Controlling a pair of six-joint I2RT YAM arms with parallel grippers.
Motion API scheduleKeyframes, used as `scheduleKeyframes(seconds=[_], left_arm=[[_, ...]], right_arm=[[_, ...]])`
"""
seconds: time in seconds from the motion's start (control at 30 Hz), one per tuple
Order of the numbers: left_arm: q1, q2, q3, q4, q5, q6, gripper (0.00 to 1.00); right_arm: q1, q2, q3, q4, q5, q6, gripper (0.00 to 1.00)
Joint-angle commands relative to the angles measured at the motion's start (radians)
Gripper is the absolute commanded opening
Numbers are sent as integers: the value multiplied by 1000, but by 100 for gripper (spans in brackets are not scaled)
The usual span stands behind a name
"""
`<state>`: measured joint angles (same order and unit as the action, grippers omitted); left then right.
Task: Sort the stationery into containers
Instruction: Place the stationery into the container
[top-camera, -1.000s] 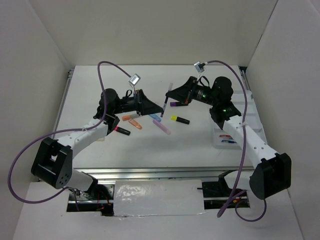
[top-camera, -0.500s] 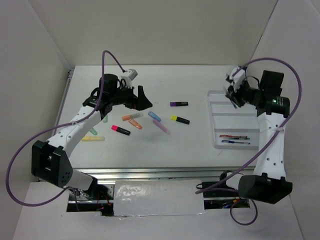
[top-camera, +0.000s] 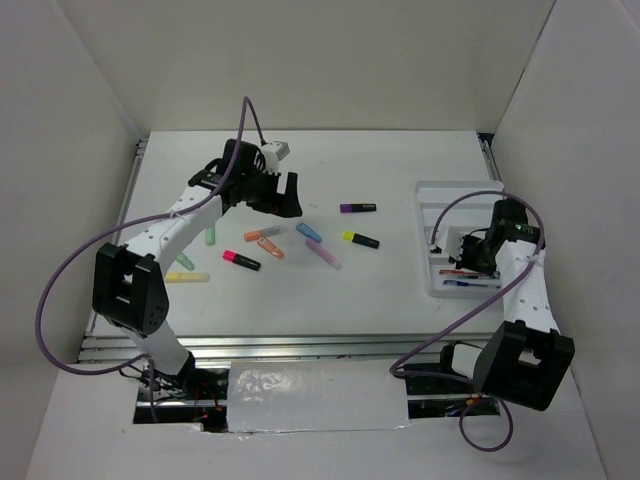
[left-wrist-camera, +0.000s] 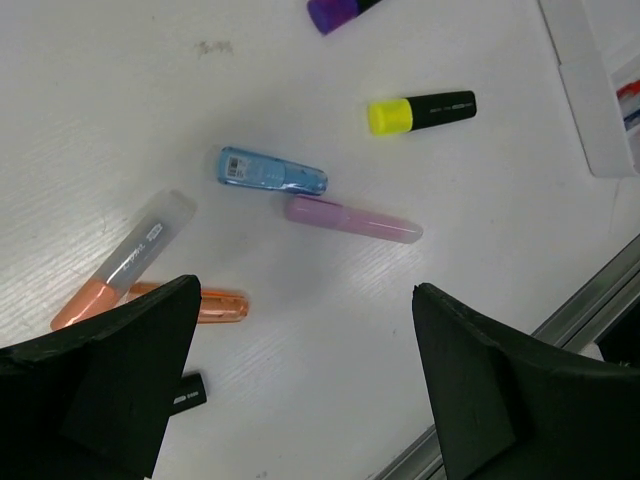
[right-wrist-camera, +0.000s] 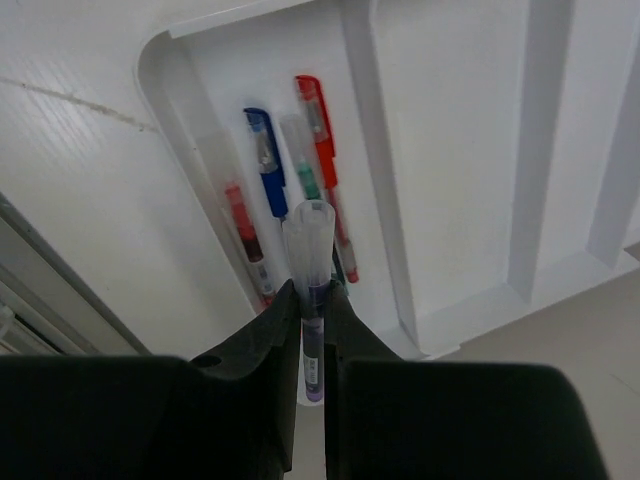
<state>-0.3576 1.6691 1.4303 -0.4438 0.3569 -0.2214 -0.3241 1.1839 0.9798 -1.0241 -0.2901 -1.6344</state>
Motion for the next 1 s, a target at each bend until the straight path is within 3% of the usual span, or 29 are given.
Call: scheduleKeyframes(seconds=[0.0, 0.17, 0.47, 0.67, 0.77, 0.97], left_arm=[[5, -14, 1, -42, -27, 37, 99], [14, -8, -14, -27, -78, 50, 99], [51, 21, -8, -61, -9, 137, 99], [68, 44, -1, -96, 17, 209, 97], [62, 83, 18, -162, -3, 324, 93], [55, 121, -31, -207, -27, 526, 87]], right_arm=[[31, -20, -87, 153, 107, -48, 2], [79, 5, -142, 232, 131, -9, 4], [154, 60, -211, 364, 204, 11, 13], [174, 80, -202, 326, 221, 41, 31], [187, 86, -169, 282, 224, 80, 41], [200, 65, -38, 148, 137, 197, 46]])
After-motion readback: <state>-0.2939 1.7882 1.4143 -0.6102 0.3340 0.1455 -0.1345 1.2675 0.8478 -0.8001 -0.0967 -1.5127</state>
